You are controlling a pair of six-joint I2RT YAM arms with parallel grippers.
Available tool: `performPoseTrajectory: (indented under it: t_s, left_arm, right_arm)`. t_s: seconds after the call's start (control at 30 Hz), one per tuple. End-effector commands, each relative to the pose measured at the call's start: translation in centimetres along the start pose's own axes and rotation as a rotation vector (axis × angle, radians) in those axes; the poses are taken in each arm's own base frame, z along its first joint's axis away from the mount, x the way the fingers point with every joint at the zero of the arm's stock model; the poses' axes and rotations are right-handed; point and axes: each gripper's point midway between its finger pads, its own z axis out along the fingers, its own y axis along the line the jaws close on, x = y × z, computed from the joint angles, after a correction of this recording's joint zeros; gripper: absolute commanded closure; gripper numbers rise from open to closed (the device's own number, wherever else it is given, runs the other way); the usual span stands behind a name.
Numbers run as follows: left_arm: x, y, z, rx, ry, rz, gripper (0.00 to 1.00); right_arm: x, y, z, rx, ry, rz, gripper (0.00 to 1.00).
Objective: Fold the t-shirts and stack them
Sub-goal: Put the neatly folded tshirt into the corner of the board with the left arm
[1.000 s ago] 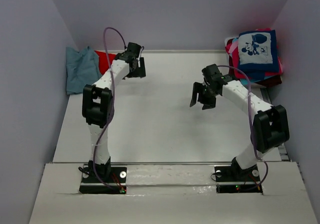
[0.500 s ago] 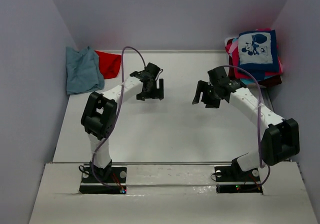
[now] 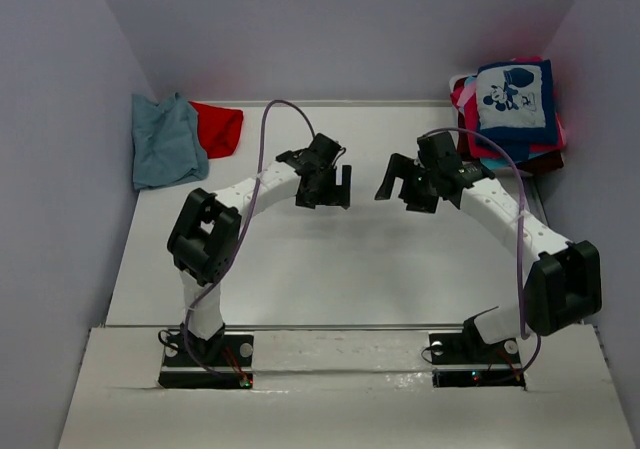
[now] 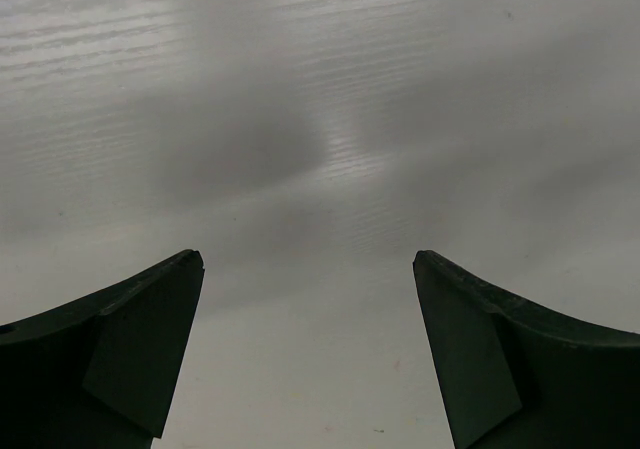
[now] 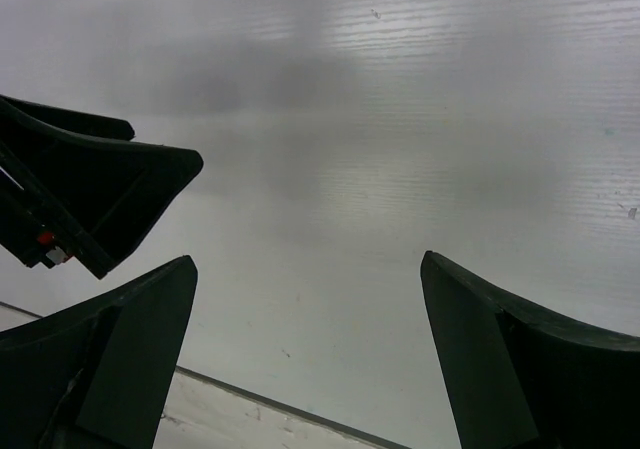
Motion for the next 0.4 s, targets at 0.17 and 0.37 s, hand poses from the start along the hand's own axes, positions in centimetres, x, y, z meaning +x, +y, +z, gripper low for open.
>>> performPoseTrajectory:
  t_s: [0.17, 0.37]
  left_arm:
    - [-3.24, -2.29, -1.10, 0.066, -0.059, 0.050, 0.01]
    - [-3.30, -2.35, -0.81, 0.066, -0.050, 0.065, 0.01]
  right_arm:
    - [-2.71, 2.53, -0.99, -0.104, -0.097, -0.006, 0.00]
    - [-3.16, 2.71, -0.79, -0.110, -0.112, -0.016, 0.00]
